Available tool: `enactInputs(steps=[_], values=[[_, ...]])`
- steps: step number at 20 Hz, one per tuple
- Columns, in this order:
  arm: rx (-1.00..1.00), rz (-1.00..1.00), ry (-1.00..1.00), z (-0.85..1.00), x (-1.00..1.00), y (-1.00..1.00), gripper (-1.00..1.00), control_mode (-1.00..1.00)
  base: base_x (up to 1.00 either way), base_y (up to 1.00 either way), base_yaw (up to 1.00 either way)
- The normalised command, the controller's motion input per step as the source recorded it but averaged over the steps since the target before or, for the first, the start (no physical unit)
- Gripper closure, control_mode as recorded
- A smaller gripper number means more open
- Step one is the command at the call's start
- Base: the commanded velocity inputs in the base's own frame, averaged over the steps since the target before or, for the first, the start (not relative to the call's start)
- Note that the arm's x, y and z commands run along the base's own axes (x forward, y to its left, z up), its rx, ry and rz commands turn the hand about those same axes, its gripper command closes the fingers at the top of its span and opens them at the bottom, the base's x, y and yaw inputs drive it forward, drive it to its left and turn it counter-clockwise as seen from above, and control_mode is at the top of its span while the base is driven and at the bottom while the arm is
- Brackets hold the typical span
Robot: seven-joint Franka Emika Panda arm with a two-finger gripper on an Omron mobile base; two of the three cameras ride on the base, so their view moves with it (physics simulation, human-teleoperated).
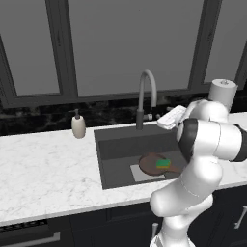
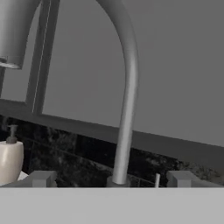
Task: Pick the pan and sponge and place them into the sink. Then turn on the water.
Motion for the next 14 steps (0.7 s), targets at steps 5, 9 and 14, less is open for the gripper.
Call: enactInputs(steps=[5, 9, 14], values=[[0.06, 0.06, 0.00, -0.15, 0.46, -0.08, -1.00, -1.00, 0.00, 0.00, 0.00], [0.05, 0.05, 0.00, -0.16, 0.48, -0.05, -1.00, -1.00, 0.00, 0.00, 0.00], [0.00, 0.02, 0.00, -0.26, 0.42, 0.00, -1.00, -1.00, 0.00, 0.00, 0.00]])
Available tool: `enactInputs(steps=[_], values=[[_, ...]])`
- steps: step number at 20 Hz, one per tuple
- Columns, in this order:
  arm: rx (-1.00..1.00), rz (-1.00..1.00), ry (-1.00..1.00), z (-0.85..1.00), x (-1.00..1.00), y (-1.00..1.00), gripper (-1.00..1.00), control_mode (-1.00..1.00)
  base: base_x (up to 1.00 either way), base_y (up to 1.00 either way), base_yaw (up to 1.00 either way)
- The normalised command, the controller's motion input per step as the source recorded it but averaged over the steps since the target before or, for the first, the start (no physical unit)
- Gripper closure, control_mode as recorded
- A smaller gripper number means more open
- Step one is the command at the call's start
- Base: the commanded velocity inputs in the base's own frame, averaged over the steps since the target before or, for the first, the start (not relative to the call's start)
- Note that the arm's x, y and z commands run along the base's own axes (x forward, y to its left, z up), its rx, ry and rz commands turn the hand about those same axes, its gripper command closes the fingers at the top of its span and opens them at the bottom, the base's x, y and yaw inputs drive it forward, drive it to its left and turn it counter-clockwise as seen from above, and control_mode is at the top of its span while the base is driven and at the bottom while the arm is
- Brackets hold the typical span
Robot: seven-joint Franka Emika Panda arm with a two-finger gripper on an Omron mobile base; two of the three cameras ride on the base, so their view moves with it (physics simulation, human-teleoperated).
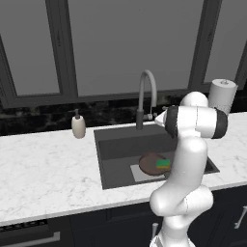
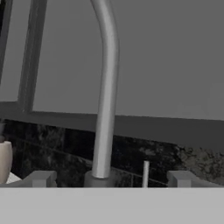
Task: Pick the pan and sponge and place them into the sink. Then turn on the water.
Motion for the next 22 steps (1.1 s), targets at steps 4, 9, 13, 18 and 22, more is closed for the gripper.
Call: enactInputs(steps=[4, 9, 13, 18, 22], values=[[0.00, 0.00, 0.00, -0.34, 0.35, 0.00, -1.00, -1.00, 0.00, 0.00, 0.00], [0.00, 0.00, 0.00, -0.22, 0.33, 0.00, -1.00, -1.00, 0.00, 0.00, 0.00], [0.00, 0.00, 0.00, -0.04, 0.41, 0.00, -1.00, -1.00, 0.00, 0.00, 0.00], [0.00, 0.00, 0.00, -0.03, 0.47, 0.00, -1.00, -1.00, 0.00, 0.00, 0.00], [0.00, 0.00, 0.00, -0.11, 0.44, 0.00, -1.00, -1.00, 0.00, 0.00, 0.00]])
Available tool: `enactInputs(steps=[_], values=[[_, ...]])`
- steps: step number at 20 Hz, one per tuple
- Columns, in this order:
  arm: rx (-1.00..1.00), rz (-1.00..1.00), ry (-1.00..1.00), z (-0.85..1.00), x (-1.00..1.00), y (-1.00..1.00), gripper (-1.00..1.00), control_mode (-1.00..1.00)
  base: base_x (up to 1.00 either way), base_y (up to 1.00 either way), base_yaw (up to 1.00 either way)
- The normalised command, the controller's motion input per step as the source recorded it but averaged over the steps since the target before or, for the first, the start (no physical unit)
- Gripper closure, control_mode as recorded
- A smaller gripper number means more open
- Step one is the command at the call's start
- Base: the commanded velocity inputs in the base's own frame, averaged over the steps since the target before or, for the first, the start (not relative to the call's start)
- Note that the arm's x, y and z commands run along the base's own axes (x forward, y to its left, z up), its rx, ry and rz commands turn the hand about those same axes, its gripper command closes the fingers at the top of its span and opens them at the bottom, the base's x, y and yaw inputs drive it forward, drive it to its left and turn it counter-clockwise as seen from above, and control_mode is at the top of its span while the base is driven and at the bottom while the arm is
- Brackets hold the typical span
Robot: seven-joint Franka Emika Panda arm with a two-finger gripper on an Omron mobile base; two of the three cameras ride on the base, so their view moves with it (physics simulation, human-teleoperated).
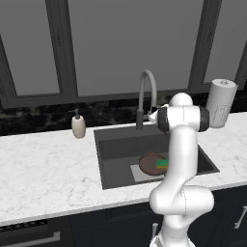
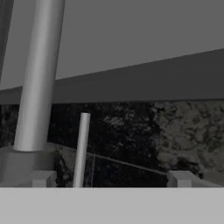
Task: Pick the pan and sponge and place them into the sink. Then turn on the water.
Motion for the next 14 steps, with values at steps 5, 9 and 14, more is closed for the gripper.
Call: enactInputs(steps=[5, 9, 14], values=[[0.00, 0.00, 0.00, -0.17, 0.31, 0.00, -1.00, -1.00, 0.00, 0.00, 0.00], [0.00, 0.00, 0.00, -0.12, 0.26, 0.00, -1.00, -1.00, 0.00, 0.00, 0.00], [0.00, 0.00, 0.00, -0.01, 0.26, 0.00, -1.00, -1.00, 0.00, 0.00, 0.00]])
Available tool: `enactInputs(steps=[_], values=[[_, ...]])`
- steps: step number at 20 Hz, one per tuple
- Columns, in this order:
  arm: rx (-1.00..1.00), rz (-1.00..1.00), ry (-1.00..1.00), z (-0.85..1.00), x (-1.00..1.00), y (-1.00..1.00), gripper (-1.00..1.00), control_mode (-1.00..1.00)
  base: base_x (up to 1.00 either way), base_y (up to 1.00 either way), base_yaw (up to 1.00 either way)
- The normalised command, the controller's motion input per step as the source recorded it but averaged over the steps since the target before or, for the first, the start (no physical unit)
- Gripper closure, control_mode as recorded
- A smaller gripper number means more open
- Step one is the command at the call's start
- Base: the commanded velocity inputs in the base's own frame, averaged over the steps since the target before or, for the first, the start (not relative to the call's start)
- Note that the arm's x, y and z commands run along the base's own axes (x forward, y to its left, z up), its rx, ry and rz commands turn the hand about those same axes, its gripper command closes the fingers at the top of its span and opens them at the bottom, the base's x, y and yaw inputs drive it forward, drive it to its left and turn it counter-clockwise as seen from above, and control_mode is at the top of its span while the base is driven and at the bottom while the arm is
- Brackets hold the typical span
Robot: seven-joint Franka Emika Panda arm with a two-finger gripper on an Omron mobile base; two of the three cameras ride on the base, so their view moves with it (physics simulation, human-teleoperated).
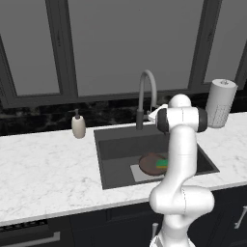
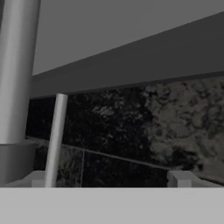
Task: Pick the pan and sponge and place them into the sink. Then turn on the water.
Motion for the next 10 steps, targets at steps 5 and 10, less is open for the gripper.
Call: enactInputs(steps=[5, 10], values=[[0.00, -0.06, 0.00, 0.00, 0.19, 0.00, 1.00, -1.00, 0.00, 0.00, 0.00], [0.04, -0.18, 0.00, 0.00, 0.12, -0.31, 1.00, -1.00, 0.00, 0.00, 0.00]])
